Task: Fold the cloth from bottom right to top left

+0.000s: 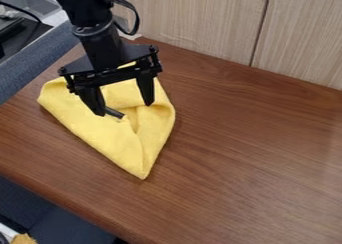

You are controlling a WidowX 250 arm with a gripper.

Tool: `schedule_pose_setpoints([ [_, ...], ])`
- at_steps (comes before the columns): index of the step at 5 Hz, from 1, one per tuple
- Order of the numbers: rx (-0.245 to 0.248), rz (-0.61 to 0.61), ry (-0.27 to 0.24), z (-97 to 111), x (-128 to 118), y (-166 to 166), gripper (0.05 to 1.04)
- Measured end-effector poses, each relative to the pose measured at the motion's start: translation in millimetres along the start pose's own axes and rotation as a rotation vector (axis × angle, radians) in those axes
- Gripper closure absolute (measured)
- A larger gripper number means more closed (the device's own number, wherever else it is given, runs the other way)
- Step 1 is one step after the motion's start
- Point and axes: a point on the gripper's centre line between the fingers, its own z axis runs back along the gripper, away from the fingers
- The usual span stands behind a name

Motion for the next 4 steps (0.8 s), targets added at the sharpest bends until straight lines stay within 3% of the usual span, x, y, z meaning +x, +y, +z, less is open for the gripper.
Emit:
schedule_pose_setpoints([
  [4, 0.005, -0.100, 0.083, -48.2, -41.6, 3.4, 0.083],
])
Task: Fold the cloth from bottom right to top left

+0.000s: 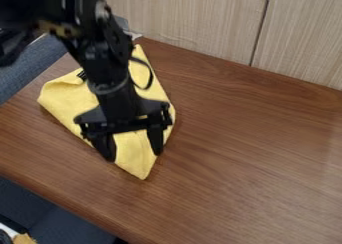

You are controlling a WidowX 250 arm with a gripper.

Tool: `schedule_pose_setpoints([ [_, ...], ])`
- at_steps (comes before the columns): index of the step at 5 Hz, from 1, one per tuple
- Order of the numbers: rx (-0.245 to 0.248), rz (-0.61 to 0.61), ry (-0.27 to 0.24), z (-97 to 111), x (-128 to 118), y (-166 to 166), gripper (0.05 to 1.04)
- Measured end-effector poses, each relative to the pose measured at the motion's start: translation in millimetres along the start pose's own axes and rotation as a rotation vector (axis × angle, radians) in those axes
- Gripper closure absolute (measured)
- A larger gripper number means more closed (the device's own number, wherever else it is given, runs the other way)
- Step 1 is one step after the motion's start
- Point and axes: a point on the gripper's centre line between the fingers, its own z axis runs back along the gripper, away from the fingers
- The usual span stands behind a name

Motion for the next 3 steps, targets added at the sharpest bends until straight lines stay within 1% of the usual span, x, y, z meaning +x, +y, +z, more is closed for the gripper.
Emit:
schedule_pose_setpoints([
  [1, 0.029, 0.005, -0.001, -15.6, -1.2, 4.9, 0.083],
  [2, 0.038, -0.018, 0.000, -21.8, -5.3, 2.3, 0.138],
  [3, 0.048, -0.033, -0.006, -23.0, -7.1, 0.9, 0.427],
])
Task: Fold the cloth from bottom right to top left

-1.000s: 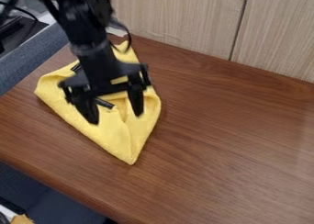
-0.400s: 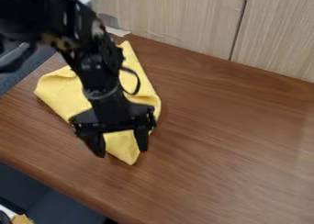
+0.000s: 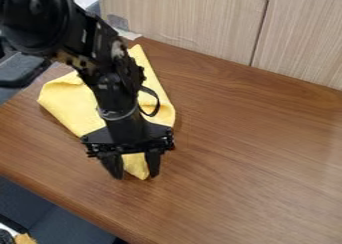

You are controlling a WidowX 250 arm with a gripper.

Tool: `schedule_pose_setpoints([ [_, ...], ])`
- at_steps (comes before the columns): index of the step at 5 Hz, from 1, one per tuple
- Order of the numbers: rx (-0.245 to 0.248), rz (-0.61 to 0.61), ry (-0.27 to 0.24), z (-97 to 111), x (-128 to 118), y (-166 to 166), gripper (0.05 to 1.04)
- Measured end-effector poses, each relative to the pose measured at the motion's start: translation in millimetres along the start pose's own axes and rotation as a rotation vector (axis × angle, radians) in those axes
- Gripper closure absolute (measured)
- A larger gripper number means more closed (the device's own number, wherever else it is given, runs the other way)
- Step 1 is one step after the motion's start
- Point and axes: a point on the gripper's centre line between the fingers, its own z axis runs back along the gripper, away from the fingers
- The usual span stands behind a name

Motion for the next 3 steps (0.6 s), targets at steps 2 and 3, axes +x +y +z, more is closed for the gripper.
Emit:
schedule_pose_setpoints([
  [2, 0.007, -0.007, 0.016, 0.2, -3.2, -0.3, 0.942],
  [3, -0.012, -0.012, 0.021, 8.6, -5.0, -2.8, 1.027],
])
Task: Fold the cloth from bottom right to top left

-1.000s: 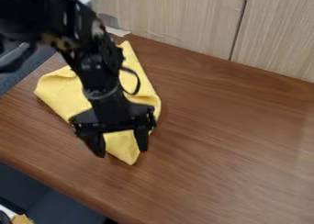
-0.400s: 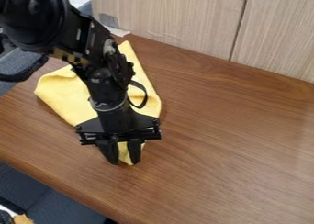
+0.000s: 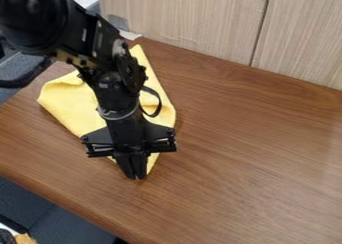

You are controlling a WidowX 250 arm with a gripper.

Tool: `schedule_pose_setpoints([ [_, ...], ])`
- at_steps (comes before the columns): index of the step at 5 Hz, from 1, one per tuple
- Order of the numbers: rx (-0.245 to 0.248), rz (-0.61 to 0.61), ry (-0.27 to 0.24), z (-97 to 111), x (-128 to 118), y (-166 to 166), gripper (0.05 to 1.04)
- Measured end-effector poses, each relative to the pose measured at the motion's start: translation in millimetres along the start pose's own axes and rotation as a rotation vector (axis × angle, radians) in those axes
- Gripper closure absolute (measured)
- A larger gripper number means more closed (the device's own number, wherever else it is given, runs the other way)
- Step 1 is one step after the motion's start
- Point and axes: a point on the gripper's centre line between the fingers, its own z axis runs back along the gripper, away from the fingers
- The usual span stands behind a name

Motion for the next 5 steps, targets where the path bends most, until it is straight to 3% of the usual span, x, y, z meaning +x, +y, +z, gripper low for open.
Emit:
schedule_pose_setpoints([
  [1, -0.073, 0.027, 0.055, 18.0, 14.9, 0.9, 1.030],
  [2, -0.105, 0.072, 0.043, 39.2, 37.6, 0.8, 1.031],
  [3, -0.135, 0.114, -0.010, 61.9, 66.8, -3.7, 1.031],
  [5, -0.144, 0.229, -0.065, 70.6, 127.2, -4.8, 1.031],
])
